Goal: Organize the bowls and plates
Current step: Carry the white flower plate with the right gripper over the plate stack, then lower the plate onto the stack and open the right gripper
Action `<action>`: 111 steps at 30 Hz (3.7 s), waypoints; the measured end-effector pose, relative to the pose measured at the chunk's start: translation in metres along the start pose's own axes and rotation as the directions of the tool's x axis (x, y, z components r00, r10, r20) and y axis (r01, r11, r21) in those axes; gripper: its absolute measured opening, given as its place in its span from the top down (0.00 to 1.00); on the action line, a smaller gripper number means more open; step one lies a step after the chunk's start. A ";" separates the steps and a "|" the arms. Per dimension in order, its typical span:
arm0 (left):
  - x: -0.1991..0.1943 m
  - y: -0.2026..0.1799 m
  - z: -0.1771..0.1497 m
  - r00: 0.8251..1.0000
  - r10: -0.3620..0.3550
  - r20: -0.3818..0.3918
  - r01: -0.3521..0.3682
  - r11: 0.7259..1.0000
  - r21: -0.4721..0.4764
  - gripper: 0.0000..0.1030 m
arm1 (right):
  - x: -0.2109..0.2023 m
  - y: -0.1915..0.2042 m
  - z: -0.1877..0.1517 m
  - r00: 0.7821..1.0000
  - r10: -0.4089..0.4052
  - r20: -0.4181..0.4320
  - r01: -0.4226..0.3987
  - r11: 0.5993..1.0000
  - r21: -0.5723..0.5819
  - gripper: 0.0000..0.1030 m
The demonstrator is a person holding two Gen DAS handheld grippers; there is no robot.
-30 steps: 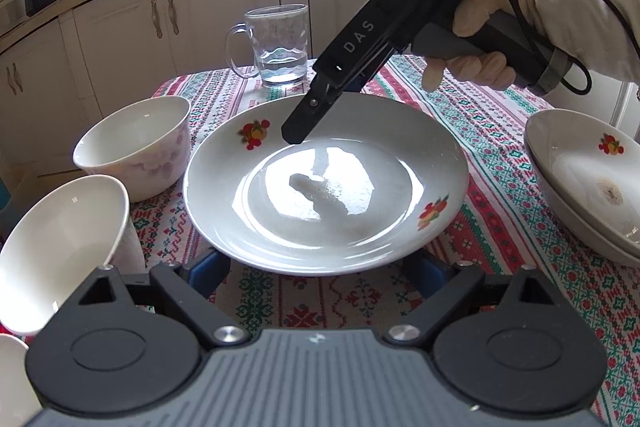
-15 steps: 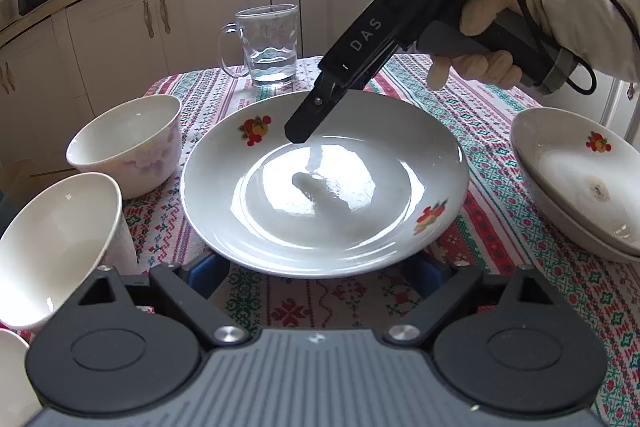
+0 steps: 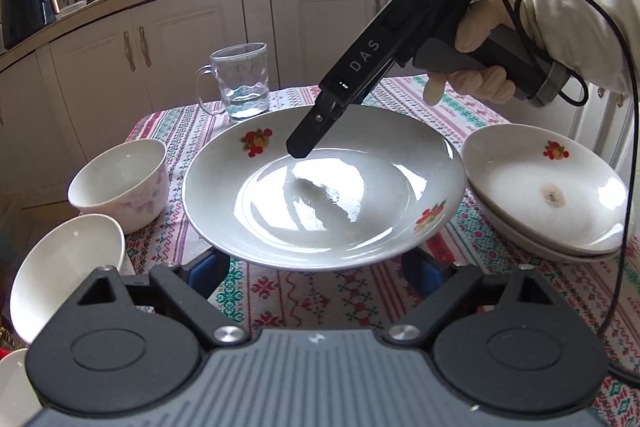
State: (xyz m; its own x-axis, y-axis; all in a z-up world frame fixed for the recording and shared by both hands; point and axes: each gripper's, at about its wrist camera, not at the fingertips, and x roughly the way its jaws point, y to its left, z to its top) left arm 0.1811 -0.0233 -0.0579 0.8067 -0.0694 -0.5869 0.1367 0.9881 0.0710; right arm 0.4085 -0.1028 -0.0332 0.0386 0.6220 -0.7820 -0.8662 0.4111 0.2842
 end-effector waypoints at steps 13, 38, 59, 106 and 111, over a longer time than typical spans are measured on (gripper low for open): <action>-0.024 -0.019 0.007 0.998 -0.063 0.024 0.062 0.996 0.062 0.10 | -0.044 0.015 -0.030 0.997 -0.052 0.065 0.050 0.998 0.042 0.35; -0.038 -0.075 0.002 0.968 -0.252 -0.019 0.251 0.950 0.185 0.10 | -0.112 0.030 -0.130 0.971 -0.200 0.133 0.171 0.964 0.202 0.35; -0.024 -0.100 0.007 0.954 -0.294 -0.049 0.297 0.919 0.258 0.10 | -0.128 0.014 -0.184 0.959 -0.235 0.159 0.176 0.932 0.317 0.35; -0.010 -0.106 0.014 0.933 -0.357 -0.035 0.352 0.892 0.284 0.10 | -0.160 0.017 -0.221 0.935 -0.330 0.133 0.258 0.886 0.385 0.35; -0.006 -0.106 0.013 0.936 -0.350 -0.038 0.345 0.892 0.293 0.09 | -0.166 0.022 -0.223 0.928 -0.349 0.128 0.278 0.879 0.388 0.35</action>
State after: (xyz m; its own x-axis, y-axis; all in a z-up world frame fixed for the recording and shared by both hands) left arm 0.1689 -0.1289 -0.0514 0.6854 -0.4056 -0.6047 0.5690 0.8166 0.0972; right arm 0.2722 -0.3454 -0.0211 0.4021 0.5188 -0.7544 -0.5574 0.7924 0.2478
